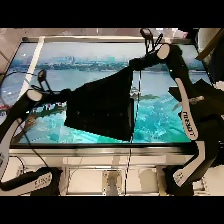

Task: Fold the clothes and pants, and hang the long-sleeved shirts on hangers.

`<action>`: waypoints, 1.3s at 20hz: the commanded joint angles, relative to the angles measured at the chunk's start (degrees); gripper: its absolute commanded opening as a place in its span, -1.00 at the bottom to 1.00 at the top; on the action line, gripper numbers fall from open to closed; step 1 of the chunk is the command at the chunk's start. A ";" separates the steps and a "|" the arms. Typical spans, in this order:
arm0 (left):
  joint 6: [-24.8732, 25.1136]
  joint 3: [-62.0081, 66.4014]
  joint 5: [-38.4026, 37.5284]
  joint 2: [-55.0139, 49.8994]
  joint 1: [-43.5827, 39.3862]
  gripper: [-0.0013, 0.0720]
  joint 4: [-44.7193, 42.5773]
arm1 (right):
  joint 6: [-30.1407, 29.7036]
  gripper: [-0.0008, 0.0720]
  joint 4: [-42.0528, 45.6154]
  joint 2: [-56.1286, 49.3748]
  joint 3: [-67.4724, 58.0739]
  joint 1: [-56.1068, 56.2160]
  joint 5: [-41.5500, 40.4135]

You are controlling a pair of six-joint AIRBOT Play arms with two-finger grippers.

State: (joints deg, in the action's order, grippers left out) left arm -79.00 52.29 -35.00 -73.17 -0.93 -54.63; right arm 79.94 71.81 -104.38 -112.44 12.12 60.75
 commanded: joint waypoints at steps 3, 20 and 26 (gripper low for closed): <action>3.65 4.39 4.13 -0.87 -3.96 -0.86 2.82 | -7.41 -0.97 -1.38 -0.09 -3.78 -0.17 10.97; -1.99 -8.52 -29.99 20.83 -2.60 -0.86 -25.66 | -0.50 -0.97 -5.77 37.59 59.74 20.33 14.40; -2.01 -13.07 -19.47 19.91 -2.60 -0.86 -25.94 | -0.48 -0.97 -7.08 35.04 66.60 23.67 0.31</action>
State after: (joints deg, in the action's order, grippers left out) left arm -80.82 40.97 -58.98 -52.62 -3.55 -79.15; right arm 79.11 65.80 -68.36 -49.17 34.48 67.42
